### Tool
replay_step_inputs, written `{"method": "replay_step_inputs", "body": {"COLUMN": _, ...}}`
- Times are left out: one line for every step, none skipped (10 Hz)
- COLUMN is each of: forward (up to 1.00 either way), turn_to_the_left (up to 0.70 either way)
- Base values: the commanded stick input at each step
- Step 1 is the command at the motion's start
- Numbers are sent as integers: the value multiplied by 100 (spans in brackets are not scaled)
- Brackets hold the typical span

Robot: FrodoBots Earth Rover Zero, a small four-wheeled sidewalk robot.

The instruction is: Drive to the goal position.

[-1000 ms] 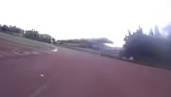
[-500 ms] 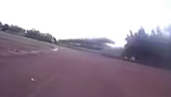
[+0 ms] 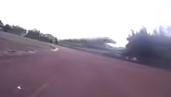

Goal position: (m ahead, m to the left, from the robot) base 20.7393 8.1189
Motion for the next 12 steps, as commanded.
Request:
{"method": "replay_step_inputs", "body": {"forward": 70, "turn_to_the_left": 0}}
{"method": "replay_step_inputs", "body": {"forward": 70, "turn_to_the_left": 0}}
{"method": "replay_step_inputs", "body": {"forward": 70, "turn_to_the_left": 0}}
{"method": "replay_step_inputs", "body": {"forward": 70, "turn_to_the_left": 0}}
{"method": "replay_step_inputs", "body": {"forward": 70, "turn_to_the_left": 0}}
{"method": "replay_step_inputs", "body": {"forward": 70, "turn_to_the_left": 0}}
{"method": "replay_step_inputs", "body": {"forward": 70, "turn_to_the_left": 0}}
{"method": "replay_step_inputs", "body": {"forward": 70, "turn_to_the_left": 1}}
{"method": "replay_step_inputs", "body": {"forward": 70, "turn_to_the_left": 2}}
{"method": "replay_step_inputs", "body": {"forward": 70, "turn_to_the_left": 2}}
{"method": "replay_step_inputs", "body": {"forward": 70, "turn_to_the_left": 2}}
{"method": "replay_step_inputs", "body": {"forward": 70, "turn_to_the_left": 2}}
